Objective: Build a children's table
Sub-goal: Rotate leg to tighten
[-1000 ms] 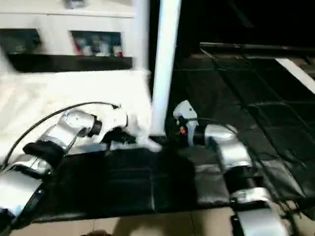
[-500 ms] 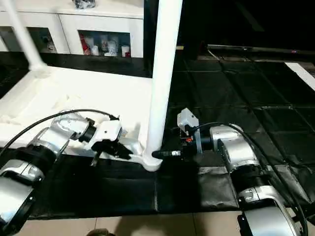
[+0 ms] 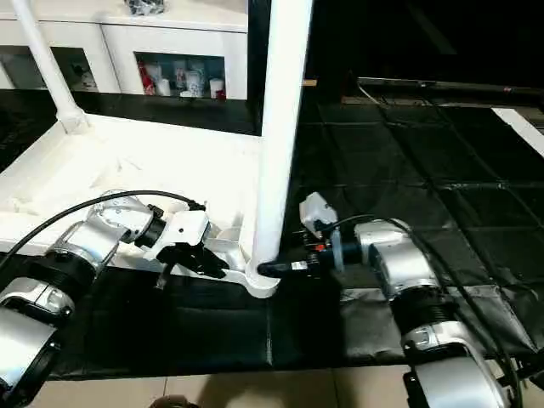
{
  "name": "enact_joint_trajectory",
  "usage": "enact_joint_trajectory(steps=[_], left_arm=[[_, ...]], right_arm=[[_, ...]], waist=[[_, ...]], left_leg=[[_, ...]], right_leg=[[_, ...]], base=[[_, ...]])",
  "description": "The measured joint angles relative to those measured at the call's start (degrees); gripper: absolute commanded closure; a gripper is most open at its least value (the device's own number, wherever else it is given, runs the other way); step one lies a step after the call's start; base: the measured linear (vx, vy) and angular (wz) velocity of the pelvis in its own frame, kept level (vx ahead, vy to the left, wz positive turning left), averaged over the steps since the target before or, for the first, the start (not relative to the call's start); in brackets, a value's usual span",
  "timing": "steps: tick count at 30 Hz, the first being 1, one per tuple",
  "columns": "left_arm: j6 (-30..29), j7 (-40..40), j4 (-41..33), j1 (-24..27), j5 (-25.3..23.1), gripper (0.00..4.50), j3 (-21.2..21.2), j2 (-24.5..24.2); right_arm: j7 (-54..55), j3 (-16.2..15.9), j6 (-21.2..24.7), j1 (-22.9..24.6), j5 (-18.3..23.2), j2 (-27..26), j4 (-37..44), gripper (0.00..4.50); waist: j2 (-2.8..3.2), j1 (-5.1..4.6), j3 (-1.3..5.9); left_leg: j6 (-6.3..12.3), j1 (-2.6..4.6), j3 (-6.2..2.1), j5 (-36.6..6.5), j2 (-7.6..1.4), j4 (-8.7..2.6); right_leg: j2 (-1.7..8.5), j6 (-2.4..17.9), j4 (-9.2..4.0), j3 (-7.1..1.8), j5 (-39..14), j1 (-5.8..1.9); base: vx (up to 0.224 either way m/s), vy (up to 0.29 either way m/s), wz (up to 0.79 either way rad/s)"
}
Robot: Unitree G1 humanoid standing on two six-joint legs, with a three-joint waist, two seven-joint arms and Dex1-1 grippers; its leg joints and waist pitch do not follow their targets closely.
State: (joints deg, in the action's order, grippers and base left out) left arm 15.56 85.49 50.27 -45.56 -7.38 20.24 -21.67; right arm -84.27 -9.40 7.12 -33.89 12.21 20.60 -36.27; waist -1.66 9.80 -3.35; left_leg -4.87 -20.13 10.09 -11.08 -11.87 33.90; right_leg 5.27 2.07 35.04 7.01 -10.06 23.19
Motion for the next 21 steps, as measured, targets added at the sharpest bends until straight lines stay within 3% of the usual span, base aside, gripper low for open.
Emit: enact_joint_trajectory(steps=[7, 11, 18, 21], left_arm=[[-1.05, -0.47, -0.49, 0.31, 0.04, 4.50, -0.07, 0.38], [-5.39, -4.04, -0.20, 0.16, -0.13, 4.50, -0.99, 1.87], [-16.72, -19.96, 4.53, -3.09, -1.59, 4.50, -4.03, 7.00], [-21.45, -30.79, 7.59, -5.12, -1.61, 4.50, -6.06, 10.93]], right_arm=[[0.28, 0.10, 0.60, 0.47, 0.13, -0.01, 0.69, 2.54], [5.76, 2.03, 3.05, 2.38, 0.54, -1.06, 2.72, 2.54], [28.61, 7.35, 5.85, 2.33, -2.63, -7.17, 2.91, 2.55], [44.11, 9.58, 8.19, -1.44, -5.55, -12.01, 0.16, 2.55]], waist=[[0.00, 0.09, 0.00], [0.02, 0.09, 0.01], [0.12, -1.94, 0.08], [0.14, -3.43, 0.11]], left_leg=[[0.00, 0.02, 0.00, 0.01, 0.00, 0.00], [-0.02, 0.13, 0.00, 0.02, 0.01, 0.02], [-0.17, 0.19, -0.03, 0.13, 0.04, 0.04], [-0.22, 0.19, -0.03, 0.16, 0.05, 0.03]], right_leg=[[0.00, 0.00, 0.01, 0.00, 0.00, -0.02], [0.01, 0.03, 0.03, -0.01, 0.02, -0.20], [0.00, -0.22, -0.04, -0.02, 0.00, -0.36], [0.00, -0.23, -0.04, -0.02, 0.02, -0.31]], base=[[0.000, 0.000, 0.00], [0.000, 0.000, 0.00], [0.000, 0.000, 0.00], [0.000, 0.000, 0.00]])
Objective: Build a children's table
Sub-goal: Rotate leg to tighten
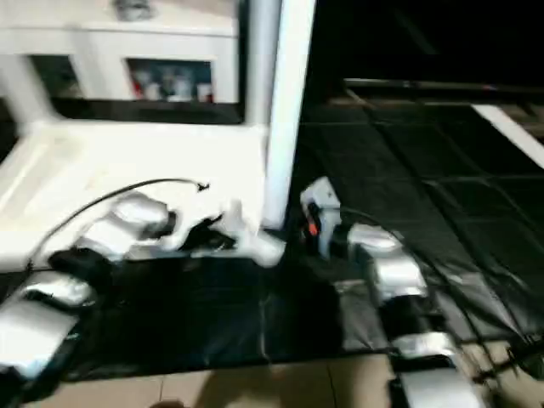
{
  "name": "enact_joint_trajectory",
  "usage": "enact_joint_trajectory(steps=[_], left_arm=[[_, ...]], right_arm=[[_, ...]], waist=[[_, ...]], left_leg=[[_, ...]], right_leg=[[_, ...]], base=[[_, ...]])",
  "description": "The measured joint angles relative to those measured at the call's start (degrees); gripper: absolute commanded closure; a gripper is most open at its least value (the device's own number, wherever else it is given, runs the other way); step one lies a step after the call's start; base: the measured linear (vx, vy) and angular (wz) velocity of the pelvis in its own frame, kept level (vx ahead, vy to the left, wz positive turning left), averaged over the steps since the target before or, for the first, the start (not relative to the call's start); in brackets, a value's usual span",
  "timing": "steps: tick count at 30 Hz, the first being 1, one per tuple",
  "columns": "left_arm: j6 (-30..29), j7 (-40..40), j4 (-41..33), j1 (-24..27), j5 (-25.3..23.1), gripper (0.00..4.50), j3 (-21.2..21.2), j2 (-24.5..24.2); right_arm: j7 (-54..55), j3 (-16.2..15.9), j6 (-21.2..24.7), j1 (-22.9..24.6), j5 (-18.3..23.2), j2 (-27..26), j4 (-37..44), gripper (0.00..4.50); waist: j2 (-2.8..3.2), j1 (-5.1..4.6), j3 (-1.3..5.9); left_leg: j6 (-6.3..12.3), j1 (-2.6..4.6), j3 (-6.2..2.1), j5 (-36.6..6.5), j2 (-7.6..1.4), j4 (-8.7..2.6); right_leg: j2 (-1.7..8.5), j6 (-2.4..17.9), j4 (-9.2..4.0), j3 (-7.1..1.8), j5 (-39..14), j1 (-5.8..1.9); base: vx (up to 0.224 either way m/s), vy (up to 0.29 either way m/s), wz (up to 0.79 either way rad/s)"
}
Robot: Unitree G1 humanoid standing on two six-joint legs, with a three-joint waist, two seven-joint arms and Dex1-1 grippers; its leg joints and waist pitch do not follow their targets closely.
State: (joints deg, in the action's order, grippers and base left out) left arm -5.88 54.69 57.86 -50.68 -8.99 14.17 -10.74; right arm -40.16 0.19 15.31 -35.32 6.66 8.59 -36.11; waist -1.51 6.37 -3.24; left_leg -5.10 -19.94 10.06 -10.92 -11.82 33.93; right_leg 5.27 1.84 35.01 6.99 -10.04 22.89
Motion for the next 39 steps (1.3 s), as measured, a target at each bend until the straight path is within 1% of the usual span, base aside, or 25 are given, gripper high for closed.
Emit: enact_joint_trajectory(steps=[2, 4, 5, 7, 9, 11, 13, 14, 15, 16, 17, 18, 19, 20, 23, 24, 25, 26, 27, 29, 32, 34, 39], left_arm=[[-2.34, -5.59, 1.08, -1.16, -0.01, 4.50, -0.83, 2.24], [-3.17, -8.62, 1.15, -1.31, 0.02, 4.50, -1.62, 3.73], [-3.42, -9.32, 1.15, -1.38, 0.09, 4.50, -2.11, 4.15], [-3.73, -9.79, 1.15, -1.52, 0.21, 4.50, -2.58, 4.50], [-3.75, -9.86, 1.15, -1.67, 0.25, 4.50, -2.61, 4.53], [-3.70, -9.97, 1.15, -1.69, 0.24, 4.50, -2.57, 4.53], [-2.56, -9.59, 1.31, -1.65, 0.12, 4.50, -1.99, 4.26], [-1.94, -9.13, 1.38, -1.58, 0.06, 4.50, -1.83, 4.03], [-1.52, -8.66, 1.40, -1.55, -0.01, 4.50, -1.66, 3.85], [-0.59, -7.67, 1.40, -1.48, -0.21, 4.50, -1.23, 3.42], [0.26, -6.75, 1.38, -1.35, -0.26, 4.50, -0.87, 3.00], [1.29, -5.28, 1.38, -1.29, -0.38, 4.50, -0.45, 2.46], [2.65, -3.27, 1.34, -1.14, -0.39, 4.50, 0.01, 1.76], [3.88, -0.78, 1.30, -0.91, -0.34, 4.50, 0.32, 0.91], [6.68, 3.49, 1.31, -0.76, -0.43, 4.50, 1.38, -1.30], [7.71, 5.13, 1.31, -0.61, -0.38, 4.50, 1.62, -1.81], [9.05, 6.71, 1.31, -0.46, -0.39, 4.50, 1.95, -2.41], [10.54, 8.69, 1.30, -0.39, -0.39, 4.50, 2.44, -3.40], [11.70, 10.48, 1.29, -0.23, -0.34, 4.50, 2.72, -3.80], [13.79, 13.64, 0.87, 0.16, -0.27, 4.50, 3.35, -4.73], [16.76, 19.17, 0.23, 0.83, 0.32, 4.50, 4.14, -5.92], [17.84, 21.49, -0.32, 0.98, 0.35, 4.50, 4.65, -6.45], [20.37, 24.70, -0.50, 1.05, 0.34, 4.50, 5.62, -7.28]], right_arm=[[7.97, 0.26, 0.79, -3.04, -1.96, -2.01, -2.51, 2.55], [11.71, 0.60, 0.41, -4.30, -2.50, -2.83, -3.89, 2.55], [12.33, 0.83, -0.06, -4.73, -2.65, -2.97, -4.51, 2.23], [12.46, 1.28, -0.46, -4.86, -2.78, -3.03, -4.67, 1.91], [12.53, 1.52, -0.62, -4.85, -2.86, -3.40, -4.56, 1.88], [12.53, 1.52, -0.71, -4.83, -2.98, -3.49, -4.52, 1.55], [11.97, 1.51, -1.38, -4.30, -2.95, -3.46, -4.19, 1.47], [11.22, 1.50, -1.99, -3.74, -2.82, -3.44, -3.83, 1.33], [10.71, 1.49, -2.33, -3.31, -2.76, -3.32, -3.45, 1.33], [9.03, 1.40, -2.88, -2.80, -2.62, -2.80, -3.12, 1.10], [7.35, 1.25, -3.27, -2.38, -2.45, -2.29, -2.85, 1.10], [4.83, 0.90, -3.63, -1.91, -1.96, -1.21, -2.49, 0.97], [1.19, 0.36, -4.19, -0.85, -1.25, 0.43, -1.63, 0.97], [-2.80, -0.07, -4.74, 0.22, -0.20, 1.89, -0.87, 0.76], [-9.74, -0.69, -4.86, 1.11, 1.07, 4.53, -0.09, 0.57], [-11.95, -0.77, -4.88, 1.42, 1.66, 5.32, 0.11, 0.57], [-14.12, -1.02, -4.87, 1.55, 2.13, 5.89, 0.16, 0.34], [-16.51, -1.58, -4.87, 1.60, 2.54, 6.76, 0.39, 0.34], [-18.58, -2.14, -4.87, 1.62, 2.73, 7.58, 0.77, 0.25], [-22.16, -3.03, -4.89, 1.61, 2.96, 8.68, 1.81, 0.09], [-27.61, -5.25, -5.96, 1.59, 2.92, 10.95, 1.98, 0.09], [-30.08, -5.62, -6.20, 1.59, 2.95, 11.67, 2.00, 0.09], [-34.50, -7.05, -7.12, 1.56, 3.07, 12.23, 1.96, 0.09]], waist=[[0.01, -0.57, 0.00], [0.01, -0.63, 0.00], [0.02, -0.62, 0.00], [0.02, -0.50, 0.01], [0.01, -0.47, 0.00], [0.01, -0.49, 0.00], [0.00, -0.46, -0.01], [0.00, -0.45, -0.01], [0.01, -0.45, -0.01], [0.00, -0.42, -0.02], [0.01, -0.42, -0.02], [0.01, -0.37, -0.03], [0.00, -0.18, -0.03], [-0.01, 0.00, -0.04], [0.00, 0.20, -0.05], [0.00, 0.28, -0.05], [0.01, 0.40, -0.05], [0.04, 0.61, -0.07], [0.06, 0.88, -0.08], [0.04, 1.71, -0.08], [0.04, 2.65, -0.09], [0.03, 3.03, -0.09], [0.03, 3.33, -0.09]], left_leg=[[-0.02, -0.07, -0.04, 0.01, 0.02, -0.03], [-0.02, -0.08, -0.06, 0.01, 0.02, -0.11], [0.00, -0.15, -0.05, -0.01, 0.02, -0.17], [0.10, -0.19, -0.04, -0.07, 0.03, -0.27], [0.37, -0.22, -0.03, 0.00, 0.02, -0.30], [0.47, -0.19, -0.01, 0.02, 0.02, -0.28], [0.44, -0.17, -0.01, 0.01, 0.02, -0.27], [0.35, -0.16, -0.01, -0.05, 0.02, -0.27], [0.32, -0.16, -0.01, -0.06, 0.02, -0.28], [0.32, -0.16, -0.01, -0.06, 0.02, -0.28], [0.32, -0.17, -0.01, -0.07, 0.02, -0.29], [0.32, -0.16, -0.01, -0.07, 0.02, -0.29], [0.33, -0.17, -0.01, -0.07, 0.01, -0.31], [0.38, -0.18, -0.01, -0.07, 0.01, -0.31], [0.40, -0.17, -0.01, -0.03, -0.01, -0.27], [0.36, -0.16, -0.01, -0.06, -0.01, -0.27], [0.34, -0.16, 0.00, -0.06, -0.02, -0.23], [0.33, -0.15, -0.01, -0.07, -0.03, -0.18], [0.31, -0.16, -0.01, -0.08, -0.02, -0.16], [0.26, -0.17, -0.01, -0.13, -0.04, -0.10], [0.23, -0.21, 0.00, -0.15, -0.03, -0.08], [0.23, -0.23, 0.00, -0.15, -0.04, -0.06], [0.22, -0.21, 0.00, -0.15, -0.04, -0.06]], right_leg=[[-0.01, -0.01, 0.01, 0.01, 0.02, 0.08], [-0.03, -0.07, -0.01, 0.01, -0.01, 0.10], [-0.04, -0.08, -0.01, 0.01, -0.03, 0.16], [-0.04, 0.16, -0.02, 0.01, -0.01, 0.22], [-0.04, 0.19, -0.01, 0.01, -0.09, 0.24], [-0.04, 0.20, -0.02, 0.01, -0.10, 0.25], [-0.04, 0.20, -0.03, 0.01, -0.09, 0.26], [-0.04, 0.20, -0.03, 0.00, -0.09, 0.26], [-0.04, 0.20, -0.03, 0.00, -0.09, 0.26], [-0.04, 0.20, -0.03, 0.01, -0.09, 0.27], [-0.04, 0.20, -0.04, 0.01, -0.09, 0.27], [-0.04, 0.20, -0.05, 0.01, -0.09, 0.28], [-0.04, 0.20, -0.07, 0.01, -0.10, 0.30], [-0.04, 0.19, -0.07, 0.01, -0.10, 0.30], [-0.04, 0.21, -0.01, 0.02, -0.09, 0.32], [-0.04, 0.22, -0.01, 0.02, -0.08, 0.32], [-0.04, 0.25, 0.00, 0.03, -0.06, 0.33], [-0.04, 0.26, 0.00, 0.05, -0.04, 0.33], [-0.03, 0.27, -0.01, 0.05, -0.04, 0.33], [-0.03, 0.28, 0.00, 0.05, -0.03, 0.33], [-0.01, 0.27, -0.01, 0.05, -0.04, 0.32], [0.00, 0.27, 0.00, 0.05, -0.04, 0.32], [-0.01, 0.27, 0.02, 0.05, -0.04, 0.32]], base=[[0.000, 0.000, 0.00], [0.000, 0.000, 0.00], [0.000, 0.000, 0.00], [0.000, 0.000, 0.00], [0.025, 0.000, 0.01], [0.000, 0.000, 0.00], [0.000, 0.000, 0.00], [0.000, 0.000, 0.00], [0.000, 0.000, 0.00], [0.000, 0.000, 0.00], [0.000, 0.000, 0.00], [0.000, 0.000, 0.00], [0.000, 0.000, 0.00], [0.000, 0.000, 0.00], [0.000, 0.000, 0.00], [0.000, 0.000, 0.00], [0.000, 0.000, 0.00], [0.000, 0.000, 0.00], [0.000, 0.000, 0.00], [0.000, 0.000, 0.00], [0.000, 0.000, 0.00], [0.000, 0.000, 0.00], [0.000, 0.000, 0.00]])
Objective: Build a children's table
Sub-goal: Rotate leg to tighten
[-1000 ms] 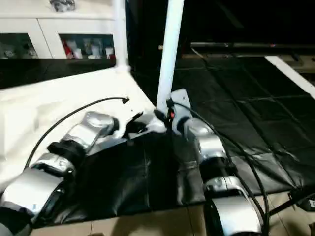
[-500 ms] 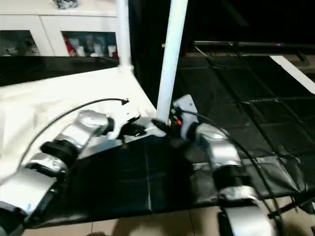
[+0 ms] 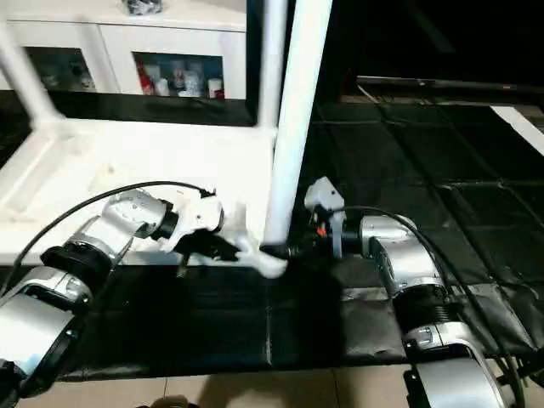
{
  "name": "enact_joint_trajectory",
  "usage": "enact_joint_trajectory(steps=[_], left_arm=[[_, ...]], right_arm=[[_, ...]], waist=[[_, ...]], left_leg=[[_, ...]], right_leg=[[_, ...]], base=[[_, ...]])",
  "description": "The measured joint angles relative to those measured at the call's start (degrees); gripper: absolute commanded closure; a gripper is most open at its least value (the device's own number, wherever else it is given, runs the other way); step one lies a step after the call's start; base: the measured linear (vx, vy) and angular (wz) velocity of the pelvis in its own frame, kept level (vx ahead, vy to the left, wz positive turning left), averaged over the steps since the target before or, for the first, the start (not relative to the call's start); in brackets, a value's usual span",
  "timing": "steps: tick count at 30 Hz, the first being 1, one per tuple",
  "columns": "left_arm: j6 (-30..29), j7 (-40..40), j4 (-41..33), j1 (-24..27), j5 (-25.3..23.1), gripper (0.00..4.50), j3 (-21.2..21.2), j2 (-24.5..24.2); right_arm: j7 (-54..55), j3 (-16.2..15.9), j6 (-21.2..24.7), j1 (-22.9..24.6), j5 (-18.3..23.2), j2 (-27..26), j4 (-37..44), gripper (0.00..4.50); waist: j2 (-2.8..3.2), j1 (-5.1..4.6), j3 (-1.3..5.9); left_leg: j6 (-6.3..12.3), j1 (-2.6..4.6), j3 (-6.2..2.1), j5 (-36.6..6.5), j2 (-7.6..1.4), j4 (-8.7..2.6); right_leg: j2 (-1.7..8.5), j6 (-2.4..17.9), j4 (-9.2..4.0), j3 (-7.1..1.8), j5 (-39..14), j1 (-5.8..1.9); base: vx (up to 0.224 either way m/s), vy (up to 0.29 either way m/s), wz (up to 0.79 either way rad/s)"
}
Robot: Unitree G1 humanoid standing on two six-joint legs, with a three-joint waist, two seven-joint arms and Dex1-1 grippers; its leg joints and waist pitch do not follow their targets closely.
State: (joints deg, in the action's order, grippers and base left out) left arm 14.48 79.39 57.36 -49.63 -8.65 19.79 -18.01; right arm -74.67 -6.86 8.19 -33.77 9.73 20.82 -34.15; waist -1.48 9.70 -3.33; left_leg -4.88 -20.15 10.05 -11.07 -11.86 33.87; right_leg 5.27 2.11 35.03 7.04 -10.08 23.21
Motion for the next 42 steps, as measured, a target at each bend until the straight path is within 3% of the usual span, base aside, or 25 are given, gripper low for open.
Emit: enact_joint_trajectory(steps=[21, 22, 27, 31, 36, 42], left_arm=[[2.28, 4.28, -2.62, 1.24, 0.07, 4.50, 1.41, -1.54], [2.33, 4.30, -2.63, 1.30, 0.09, 4.50, 1.41, -1.55], [2.30, 4.86, -2.63, 1.31, 0.29, 4.50, 1.35, -1.59], [1.94, 5.06, -2.64, 1.32, 0.54, 4.50, 1.31, -1.58], [-1.08, 4.07, -2.87, 1.32, 0.53, 4.50, 0.94, -0.83], [-9.68, -4.79, -2.86, 1.14, -0.10, 4.50, -1.24, 0.82]], right_arm=[[-8.71, -2.54, 4.01, -0.77, 2.65, 0.03, -0.73, 1.47], [-8.83, -2.53, 4.18, -0.76, 2.89, 0.08, -0.73, 1.75], [-8.89, -2.53, 4.40, -0.73, 3.03, 0.14, -0.59, 2.17], [-8.42, -2.52, 4.60, -0.46, 2.99, 0.20, 0.25, 2.29], [-6.38, -2.11, 5.05, 0.69, 3.01, 0.01, 2.03, 2.36], [8.01, 1.41, 7.33, 2.48, 1.64, -4.02, 4.07, 2.43]], waist=[[-0.03, 0.10, 0.00], [-0.03, 0.10, 0.00], [-0.02, 0.15, 0.00], [-0.02, 0.18, 0.00], [-0.02, 0.22, 0.01], [-0.03, -0.61, 0.02]], left_leg=[[0.00, 0.01, 0.00, -0.01, 0.00, 0.00], [0.00, 0.01, 0.00, -0.01, -0.01, -0.01], [0.00, 0.00, 0.00, 0.00, 0.00, 0.00], [-0.01, 0.02, 0.00, -0.01, 0.00, 0.00], [-0.02, 0.09, 0.00, 0.00, 0.00, 0.00], [-0.15, 0.19, -0.01, 0.08, 0.01, 0.00]], right_leg=[[0.00, -0.03, -0.01, 0.00, -0.02, -0.01], [0.00, -0.03, -0.01, 0.00, -0.02, -0.01], [0.00, -0.04, 0.00, 0.00, -0.02, -0.01], [0.00, -0.04, 0.00, 0.00, -0.02, -0.02], [0.01, -0.04, 0.03, 0.00, -0.02, -0.08], [0.00, -0.31, 0.05, -0.02, -0.07, -0.33]], base=[[0.000, 0.000, 0.00], [0.000, 0.000, 0.00], [0.000, 0.000, 0.00], [0.000, 0.000, 0.00], [0.000, 0.000, 0.00], [0.000, 0.000, 0.00]])
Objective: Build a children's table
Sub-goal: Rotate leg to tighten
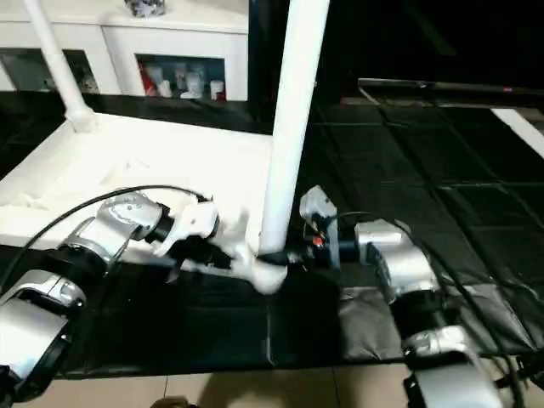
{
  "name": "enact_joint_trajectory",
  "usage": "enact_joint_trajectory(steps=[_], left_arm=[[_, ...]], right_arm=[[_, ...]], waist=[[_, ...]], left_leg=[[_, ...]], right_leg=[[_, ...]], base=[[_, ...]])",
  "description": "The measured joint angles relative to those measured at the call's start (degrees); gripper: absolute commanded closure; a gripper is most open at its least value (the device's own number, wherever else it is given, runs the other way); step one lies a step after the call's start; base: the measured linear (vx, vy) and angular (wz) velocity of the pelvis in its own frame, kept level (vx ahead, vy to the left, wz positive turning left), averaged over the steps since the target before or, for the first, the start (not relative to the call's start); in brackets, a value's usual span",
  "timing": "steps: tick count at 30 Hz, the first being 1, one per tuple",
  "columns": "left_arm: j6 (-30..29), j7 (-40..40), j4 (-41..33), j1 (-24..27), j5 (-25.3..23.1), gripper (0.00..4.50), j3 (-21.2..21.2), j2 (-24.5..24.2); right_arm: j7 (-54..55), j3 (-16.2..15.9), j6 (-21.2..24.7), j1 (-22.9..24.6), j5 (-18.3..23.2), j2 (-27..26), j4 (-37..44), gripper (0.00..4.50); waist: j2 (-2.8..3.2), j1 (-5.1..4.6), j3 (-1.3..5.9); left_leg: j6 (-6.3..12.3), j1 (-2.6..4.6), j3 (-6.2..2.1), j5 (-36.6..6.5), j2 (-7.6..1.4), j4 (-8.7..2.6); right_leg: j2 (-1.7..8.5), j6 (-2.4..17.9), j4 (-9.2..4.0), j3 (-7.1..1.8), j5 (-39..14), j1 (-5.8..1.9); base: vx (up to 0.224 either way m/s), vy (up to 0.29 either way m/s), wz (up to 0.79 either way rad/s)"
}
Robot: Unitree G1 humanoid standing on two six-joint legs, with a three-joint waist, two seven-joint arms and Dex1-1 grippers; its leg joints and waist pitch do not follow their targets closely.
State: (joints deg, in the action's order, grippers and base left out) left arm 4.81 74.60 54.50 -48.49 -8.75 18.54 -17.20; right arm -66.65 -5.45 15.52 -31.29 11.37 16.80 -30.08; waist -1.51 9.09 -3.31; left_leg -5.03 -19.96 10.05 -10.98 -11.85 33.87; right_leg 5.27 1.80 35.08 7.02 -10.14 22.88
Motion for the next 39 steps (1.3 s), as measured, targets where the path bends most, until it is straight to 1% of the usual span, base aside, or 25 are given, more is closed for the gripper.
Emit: enact_joint_trajectory(steps=[1, 3, 4, 5, 7, 8, 12, 13, 14, 16, 17, 18, 19, 22, 25, 27, 28, 30, 31, 32, 33, 36, 37, 39], left_arm=[[-1.64, -2.20, 0.10, -0.11, -0.08, 4.50, -0.32, 0.63], [-3.64, -4.97, 0.37, -0.40, -0.19, 4.50, -0.86, 1.74], [-6.14, -8.56, 0.95, -0.73, -0.23, 4.50, -1.86, 3.16], [-7.81, -11.26, 1.42, -1.18, -0.39, 4.50, -2.36, 4.24], [-11.17, -17.54, 2.45, -2.07, -0.50, 4.50, -3.63, 6.60], [-12.07, -19.51, 2.80, -2.32, -0.50, 4.50, -4.18, 7.55], [-14.66, -25.63, 4.31, -3.61, -0.11, 4.50, -5.84, 10.30], [-14.85, -26.67, 4.56, -3.78, 0.04, 4.50, -6.30, 10.69], [-14.85, -26.98, 4.60, -3.83, 0.08, 4.50, -6.41, 10.81], [-14.84, -27.35, 4.58, -3.90, 0.16, 4.50, -6.72, 10.97], [-14.81, -27.37, 4.58, -3.92, 0.14, 4.50, -6.79, 10.96], [-14.64, -27.31, 4.58, -3.91, 0.11, 4.50, -6.76, 10.92], [-13.98, -27.04, 4.52, -3.87, -0.04, 4.50, -6.30, 10.66], [-11.79, -25.36, 4.27, -3.44, -0.29, 4.50, -5.27, 9.61], [-9.26, -21.36, 3.94, -3.11, -0.59, 4.50, -4.02, 8.05], [-7.79, -19.04, 3.50, -2.65, -0.60, 4.50, -3.65, 7.12], [-6.55, -16.37, 3.07, -2.41, -0.62, 4.50, -2.98, 5.80], [-4.17, -11.89, 2.24, -1.61, -0.32, 4.50, -2.33, 4.30], [-2.72, -9.09, 2.05, -1.40, -0.06, 4.50, -1.82, 3.37], [-1.63, -7.46, 2.05, -1.36, -0.04, 4.50, -1.51, 2.73], [-0.73, -6.15, 2.04, -1.37, -0.02, 4.50, -1.20, 2.11], [2.34, -1.44, 2.04, -1.38, -0.09, 4.50, -0.08, 0.58], [3.63, 0.21, 2.04, -1.38, -0.09, 4.50, 0.41, 0.15], [5.41, 1.99, 2.04, -1.38, -0.16, 4.50, 0.95, -0.53]], right_arm=[[3.58, 0.74, 0.58, -0.02, -0.58, -0.98, 0.09, 2.43], [7.97, 1.42, 0.82, -0.18, -1.42, -1.85, 0.15, 2.48], [12.93, 2.84, 1.66, -0.62, -2.41, -3.66, -0.28, 2.50], [17.01, 3.40, 1.99, -1.38, -3.41, -4.85, -0.90, 2.51], [25.52, 4.19, 2.70, -4.07, -5.51, -7.06, -3.48, 2.53], [28.13, 4.66, 2.85, -4.95, -6.06, -7.84, -4.48, 2.53], [36.30, 5.67, 2.35, -8.06, -7.46, -9.94, -8.11, 2.53], [37.34, 5.70, 1.65, -8.63, -7.53, -10.11, -9.03, 2.01], [37.68, 5.70, 1.44, -8.79, -7.53, -10.14, -9.24, 1.88], [37.98, 5.70, 0.61, -8.82, -8.07, -10.61, -9.30, 1.88], [37.97, 5.70, 0.46, -8.82, -8.29, -10.75, -9.26, 1.80], [37.92, 5.70, 0.34, -8.74, -8.55, -10.75, -9.14, 1.62], [37.65, 5.70, 0.09, -8.53, -8.65, -10.75, -8.88, 1.46], [35.33, 5.68, -1.35, -7.14, -8.49, -10.60, -7.95, 1.31], [28.67, 4.66, -2.19, -5.20, -7.15, -8.07, -6.11, 0.97], [25.14, 3.65, -2.69, -4.24, -6.66, -6.69, -5.38, 0.83], [21.87, 2.95, -2.89, -3.23, -6.40, -4.93, -4.51, 0.83], [15.52, 1.56, -3.19, -1.40, -5.37, -2.20, -3.78, 0.64], [11.96, 1.28, -3.30, -0.42, -4.60, -0.99, -3.55, 0.46], [9.73, 0.99, -3.34, -0.13, -4.15, -0.33, -3.44, 0.46], [7.64, 0.64, -3.23, -0.10, -3.71, 0.14, -3.14, 0.41], [-0.33, 0.26, -2.91, -0.20, -1.09, 2.49, -0.83, 0.08], [-2.36, 0.07, -2.88, -0.34, -0.64, 3.57, -0.29, 0.02], [-4.57, -0.64, -2.92, -0.70, -0.51, 4.62, -0.27, 0.02]], waist=[[0.01, -0.46, 0.02], [0.03, -1.04, 0.04], [0.00, -1.37, 0.10], [0.00, -1.68, 0.13], [0.02, -2.70, 0.15], [0.01, -2.93, 0.15], [0.02, -3.41, 0.15], [0.03, -3.41, 0.16], [0.03, -3.40, 0.16], [0.03, -3.37, 0.16], [0.03, -3.40, 0.16], [0.03, -3.40, 0.16], [0.03, -3.41, 0.15], [0.02, -3.45, 0.15], [0.01, -3.28, 0.14], [0.02, -3.21, 0.13], [0.03, -3.10, 0.12], [0.03, -2.60, 0.11], [0.04, -2.41, 0.09], [0.08, -2.25, 0.07], [0.11, -2.11, 0.05], [0.15, -1.09, 0.02], [0.14, -0.71, 0.03], [0.15, -0.49, 0.03]], left_leg=[[0.00, 0.03, -0.01, 0.00, 0.00, 0.00], [-0.01, 0.03, -0.01, 0.01, 0.02, 0.00], [-0.02, 0.06, -0.01, 0.02, 0.02, 0.02], [-0.03, 0.07, -0.01, 0.03, 0.02, 0.02], [-0.03, 0.05, -0.01, 0.03, 0.04, 0.02], [-0.03, 0.06, -0.01, 0.03, 0.05, 0.02], [-0.03, -0.01, -0.05, 0.02, 0.05, -0.04], [-0.02, -0.05, -0.04, 0.02, 0.06, -0.11], [-0.02, -0.08, -0.04, 0.01, 0.06, -0.15], [0.05, -0.12, -0.03, -0.03, 0.07, -0.25], [0.08, -0.13, -0.02, -0.04, 0.07, -0.25], [0.10, -0.13, -0.02, -0.04, 0.07, -0.26], [0.11, -0.13, -0.01, -0.05, 0.06, -0.26], [0.09, -0.13, 0.01, -0.06, 0.06, -0.29], [0.09, -0.13, 0.01, -0.06, 0.05, -0.31], [0.10, -0.13, 0.01, -0.06, 0.05, -0.31], [0.10, -0.13, 0.01, -0.06, 0.04, -0.30], [0.11, -0.13, 0.01, -0.07, 0.03, -0.30], [0.11, -0.13, 0.01, -0.06, 0.02, -0.28], [0.10, -0.12, 0.01, -0.06, 0.02, -0.26], [0.10, -0.12, 0.01, -0.06, 0.02, -0.23], [0.10, -0.12, 0.01, -0.06, 0.00, -0.12], [0.11, -0.13, 0.01, -0.06, 0.00, -0.10], [0.12, -0.15, 0.01, -0.07, 0.00, -0.07]], right_leg=[[0.00, -0.01, -0.03, 0.00, -0.01, -0.04], [0.00, -0.02, -0.11, -0.01, -0.01, -0.05], [0.00, -0.02, -0.09, -0.01, -0.01, -0.07], [0.00, -0.02, -0.10, -0.01, 0.00, -0.06], [0.00, -0.02, -0.12, -0.02, 0.00, -0.05], [0.00, -0.02, -0.12, -0.02, 0.00, -0.04], [-0.01, -0.02, -0.10, -0.02, 0.03, 0.03], [-0.02, -0.05, -0.12, -0.02, 0.01, 0.07], [-0.02, -0.05, -0.12, -0.02, 0.01, 0.11], [-0.02, 0.17, -0.13, -0.02, 0.06, 0.17], [-0.02, 0.18, -0.13, -0.02, 0.04, 0.18], [-0.02, 0.19, -0.14, -0.02, 0.03, 0.18], [-0.02, 0.19, -0.15, -0.02, 0.03, 0.19], [-0.02, 0.19, -0.15, -0.02, 0.02, 0.20], [-0.02, 0.18, -0.17, -0.02, 0.01, 0.20], [-0.02, 0.18, -0.17, -0.02, 0.01, 0.20], [-0.03, 0.18, -0.16, -0.02, 0.01, 0.22], [-0.03, 0.18, -0.17, -0.01, 0.01, 0.23], [-0.03, 0.18, -0.16, -0.01, 0.01, 0.27], [-0.03, 0.20, -0.14, -0.01, 0.02, 0.28], [-0.03, 0.23, -0.12, 0.00, 0.04, 0.31], [-0.03, 0.27, -0.11, 0.00, 0.08, 0.33], [-0.02, 0.27, -0.11, 0.00, 0.07, 0.32], [-0.02, 0.27, -0.11, 0.00, 0.08, 0.30]], base=[[0.000, 0.000, 0.00], [0.000, 0.000, 0.00], [0.000, 0.000, 0.00], [0.000, 0.000, 0.00], [0.000, 0.000, 0.00], [0.000, 0.000, 0.00], [0.000, 0.000, 0.00], [0.000, 0.000, 0.00], [0.000, 0.000, 0.00], [0.000, 0.000, 0.00], [0.000, 0.000, 0.00], [0.000, 0.000, 0.00], [0.000, 0.000, 0.00], [0.000, 0.000, 0.00], [0.000, 0.000, 0.00], [0.000, 0.000, 0.00], [0.000, 0.000, 0.00], [0.000, 0.000, 0.00], [0.000, 0.000, 0.00], [0.000, 0.000, 0.00], [0.000, 0.000, 0.00], [0.000, 0.000, 0.00], [0.000, 0.000, 0.00], [0.000, 0.000, 0.00]])
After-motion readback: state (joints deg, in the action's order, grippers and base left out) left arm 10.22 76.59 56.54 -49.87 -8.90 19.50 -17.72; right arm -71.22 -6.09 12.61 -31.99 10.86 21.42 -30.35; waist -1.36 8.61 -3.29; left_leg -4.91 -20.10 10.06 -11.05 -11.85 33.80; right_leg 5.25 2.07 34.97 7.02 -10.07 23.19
